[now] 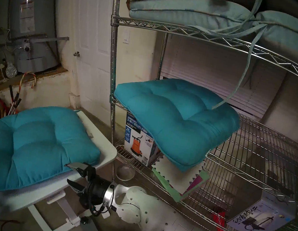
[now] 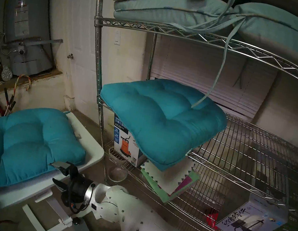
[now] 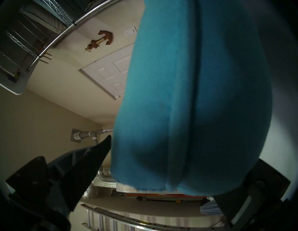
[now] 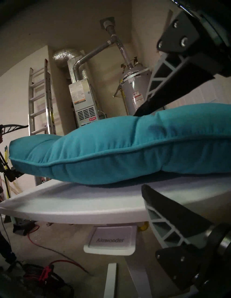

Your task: Take cushion off the shelf

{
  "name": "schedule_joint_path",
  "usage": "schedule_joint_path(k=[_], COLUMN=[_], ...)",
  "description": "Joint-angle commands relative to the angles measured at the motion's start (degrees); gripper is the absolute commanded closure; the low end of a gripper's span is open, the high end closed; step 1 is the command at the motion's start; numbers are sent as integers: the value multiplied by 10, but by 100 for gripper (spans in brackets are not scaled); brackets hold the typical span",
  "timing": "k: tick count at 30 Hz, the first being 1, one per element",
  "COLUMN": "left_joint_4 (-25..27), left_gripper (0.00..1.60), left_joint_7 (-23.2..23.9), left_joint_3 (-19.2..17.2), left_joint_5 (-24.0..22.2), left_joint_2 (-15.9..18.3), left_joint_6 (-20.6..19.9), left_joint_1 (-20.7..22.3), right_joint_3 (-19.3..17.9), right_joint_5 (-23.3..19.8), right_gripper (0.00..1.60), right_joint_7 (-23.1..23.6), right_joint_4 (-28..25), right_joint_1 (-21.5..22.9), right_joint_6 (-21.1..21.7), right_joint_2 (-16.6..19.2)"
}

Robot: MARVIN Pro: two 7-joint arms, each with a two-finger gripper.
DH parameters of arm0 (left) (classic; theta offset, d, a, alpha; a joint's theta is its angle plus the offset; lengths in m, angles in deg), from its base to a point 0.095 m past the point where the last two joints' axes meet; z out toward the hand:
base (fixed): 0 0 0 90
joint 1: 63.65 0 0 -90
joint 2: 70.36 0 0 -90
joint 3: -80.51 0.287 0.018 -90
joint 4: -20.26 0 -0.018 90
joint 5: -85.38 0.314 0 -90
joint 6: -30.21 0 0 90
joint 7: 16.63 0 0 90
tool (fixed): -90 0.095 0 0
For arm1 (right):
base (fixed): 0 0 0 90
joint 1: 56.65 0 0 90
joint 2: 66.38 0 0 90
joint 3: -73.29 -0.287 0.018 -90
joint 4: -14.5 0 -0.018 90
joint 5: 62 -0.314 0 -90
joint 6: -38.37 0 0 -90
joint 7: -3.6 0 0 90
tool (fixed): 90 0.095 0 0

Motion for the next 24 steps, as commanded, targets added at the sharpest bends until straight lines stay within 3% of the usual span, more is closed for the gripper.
schedule_joint_path(k=[1,13,24], left_joint_4=[19,34,106], left_gripper=[0,0,0], left_joint_7=[-7,4,113], left_joint_3=[-4,-4,-28], left_joint_5=[-2,-2,-16], left_joint_2=[6,-7,-55], left_joint_6=[1,7,17], left_joint_1=[2,0,-40], right_joint_3=[-17,-39,-48], right_joint_5=[-8,-33,-39], right_gripper=[0,0,0], right_joint_7=[13,77,106], right_joint_4=[-65,-153,-195], right_joint_1=[4,-32,-58], right_joint_6=[4,36,68], right_joint_2=[35,98,120])
